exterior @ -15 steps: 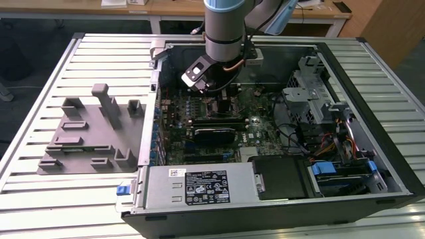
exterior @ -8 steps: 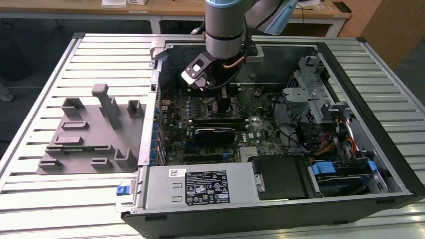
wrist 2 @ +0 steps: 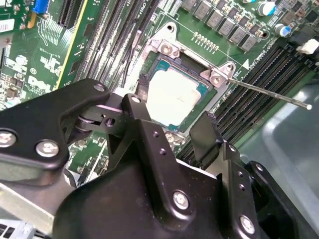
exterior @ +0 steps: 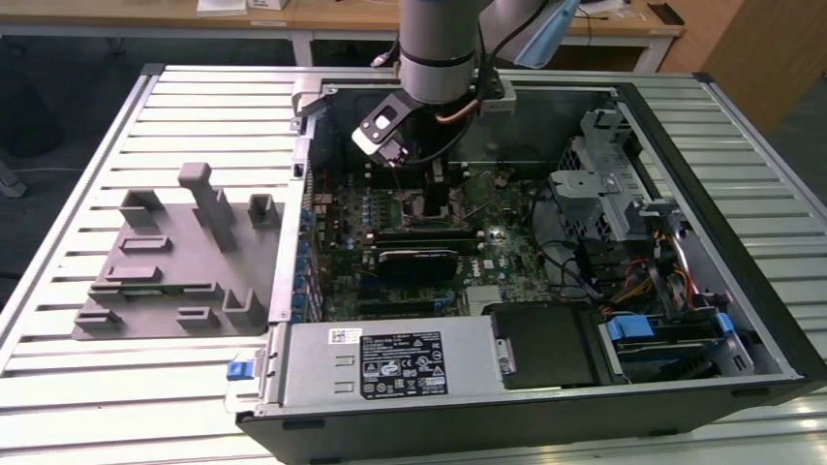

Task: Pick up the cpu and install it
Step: 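Place the cpu into insertion slot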

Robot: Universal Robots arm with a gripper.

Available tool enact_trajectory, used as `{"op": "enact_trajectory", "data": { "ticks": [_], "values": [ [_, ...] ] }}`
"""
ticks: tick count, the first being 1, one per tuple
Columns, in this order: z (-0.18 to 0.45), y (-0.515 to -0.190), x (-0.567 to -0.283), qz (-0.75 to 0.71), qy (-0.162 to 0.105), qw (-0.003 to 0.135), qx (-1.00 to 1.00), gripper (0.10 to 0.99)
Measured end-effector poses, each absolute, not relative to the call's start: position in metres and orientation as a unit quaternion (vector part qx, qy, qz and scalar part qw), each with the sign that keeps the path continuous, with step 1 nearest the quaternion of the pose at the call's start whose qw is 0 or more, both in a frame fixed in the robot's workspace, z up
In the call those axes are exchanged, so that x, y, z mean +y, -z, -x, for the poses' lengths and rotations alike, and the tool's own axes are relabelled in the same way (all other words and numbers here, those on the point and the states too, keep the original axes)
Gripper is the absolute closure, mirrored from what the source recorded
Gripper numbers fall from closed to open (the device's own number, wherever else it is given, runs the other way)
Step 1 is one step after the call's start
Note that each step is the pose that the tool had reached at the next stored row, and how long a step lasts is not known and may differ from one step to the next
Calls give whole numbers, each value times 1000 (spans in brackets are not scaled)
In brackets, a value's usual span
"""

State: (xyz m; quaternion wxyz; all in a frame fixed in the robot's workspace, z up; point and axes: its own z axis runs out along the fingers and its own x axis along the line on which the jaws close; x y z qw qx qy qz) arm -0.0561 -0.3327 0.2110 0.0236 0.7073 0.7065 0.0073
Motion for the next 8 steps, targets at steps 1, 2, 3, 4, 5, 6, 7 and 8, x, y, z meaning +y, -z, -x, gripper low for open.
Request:
{"op": "enact_trajectory", "data": {
  "ticks": [1,2,3,4,5,6,7,8],
  "values": [
    [56,-211,-333,-707,-7,24,707,475],
    [56,-211,-333,-707,-7,24,707,475],
    [56,-211,-333,-707,-7,24,707,475],
    [56,-212,-333,-707,-7,24,707,475],
    [56,-212,-333,-707,-7,24,707,490],
    [56,-212,-333,-707,-7,24,707,553],
    [56,-212,-333,-707,-7,24,707,553],
    [56,-212,-333,-707,-7,24,707,612]
  ]
}}
